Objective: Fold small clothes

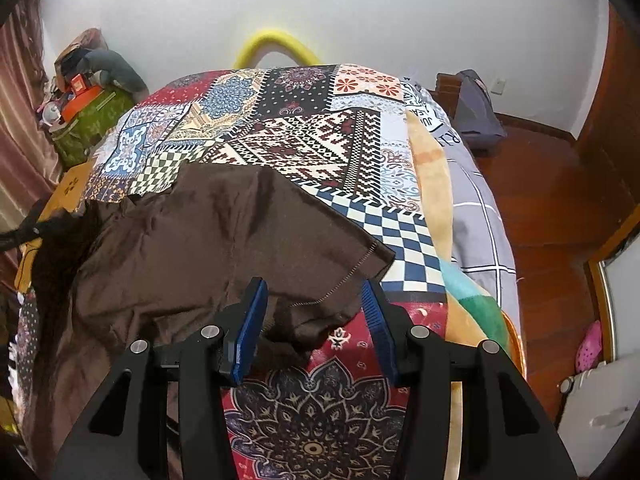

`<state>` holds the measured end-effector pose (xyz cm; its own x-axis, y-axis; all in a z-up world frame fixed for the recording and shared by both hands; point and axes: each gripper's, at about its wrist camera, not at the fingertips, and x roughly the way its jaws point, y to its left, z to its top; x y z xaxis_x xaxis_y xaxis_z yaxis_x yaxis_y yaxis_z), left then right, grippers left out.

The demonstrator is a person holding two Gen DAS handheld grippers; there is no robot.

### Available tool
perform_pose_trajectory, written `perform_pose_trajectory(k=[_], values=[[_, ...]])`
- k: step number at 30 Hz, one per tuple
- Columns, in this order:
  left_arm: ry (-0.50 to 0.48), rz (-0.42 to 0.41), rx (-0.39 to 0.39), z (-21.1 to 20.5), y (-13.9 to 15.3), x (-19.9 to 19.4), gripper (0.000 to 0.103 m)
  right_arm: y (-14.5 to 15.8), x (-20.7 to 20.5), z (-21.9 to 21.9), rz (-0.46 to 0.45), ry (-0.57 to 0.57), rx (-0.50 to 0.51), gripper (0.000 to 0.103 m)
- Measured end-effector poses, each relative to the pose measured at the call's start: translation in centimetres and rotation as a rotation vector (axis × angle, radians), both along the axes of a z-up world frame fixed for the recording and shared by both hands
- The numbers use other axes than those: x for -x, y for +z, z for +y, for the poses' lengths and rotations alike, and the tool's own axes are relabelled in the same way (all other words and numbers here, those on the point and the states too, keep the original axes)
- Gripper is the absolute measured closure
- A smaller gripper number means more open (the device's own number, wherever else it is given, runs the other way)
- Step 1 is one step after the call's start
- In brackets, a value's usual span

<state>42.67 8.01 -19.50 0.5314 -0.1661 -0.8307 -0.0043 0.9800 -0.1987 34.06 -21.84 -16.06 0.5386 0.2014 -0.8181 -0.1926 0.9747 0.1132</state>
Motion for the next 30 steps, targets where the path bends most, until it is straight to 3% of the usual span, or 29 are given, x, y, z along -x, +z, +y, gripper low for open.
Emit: perform_pose_trajectory(k=[3, 7, 10, 12, 14, 18, 22, 28, 30], values=[[-0.043, 0.045, -0.028, -1.7, -1.7, -0.4, 0.098, -0.1, 0.1, -0.3, 0.002, -0.002, -0.009, 0.058], [-0.071, 0.058, -0.065, -2.9, -1.6, -0.1, 0.096, -0.4, 0.1, -0.7, 0.010, -0.006, -0.017, 0.058], [-0.066, 0.026, -0.059, -2.5, 0.1, 0.6, 0.083, -0.4, 0.1, -0.9, 0.011, -0.006, -0.011, 0.058], [-0.044, -0.006, -0.059, -1.8, 1.4, 0.9, 0.062, -0.3, 0.0, -1.1, 0.006, -0.007, -0.009, 0.058], [-0.005, -0.060, -0.074, -0.6, 2.9, 1.6, 0.055, -0.1, -0.1, -1.2, -0.002, -0.009, -0.008, 0.058], [0.056, -0.091, -0.124, 1.9, 3.8, 2.2, 0.052, -0.2, -0.8, -1.6, -0.005, -0.019, -0.016, 0.058], [0.119, -0.070, -0.132, 4.8, 2.2, 2.1, 0.052, -1.2, -1.9, -1.8, 0.003, -0.038, 0.006, 0.058], [0.151, 0.050, -0.129, 6.8, -3.1, 0.9, 0.052, -2.3, -3.4, -1.8, -0.007, -0.054, 0.005, 0.058], [0.139, 0.074, -0.120, 6.5, -4.5, 0.8, 0.052, -2.4, -3.6, -1.3, -0.009, -0.029, 0.018, 0.066]])
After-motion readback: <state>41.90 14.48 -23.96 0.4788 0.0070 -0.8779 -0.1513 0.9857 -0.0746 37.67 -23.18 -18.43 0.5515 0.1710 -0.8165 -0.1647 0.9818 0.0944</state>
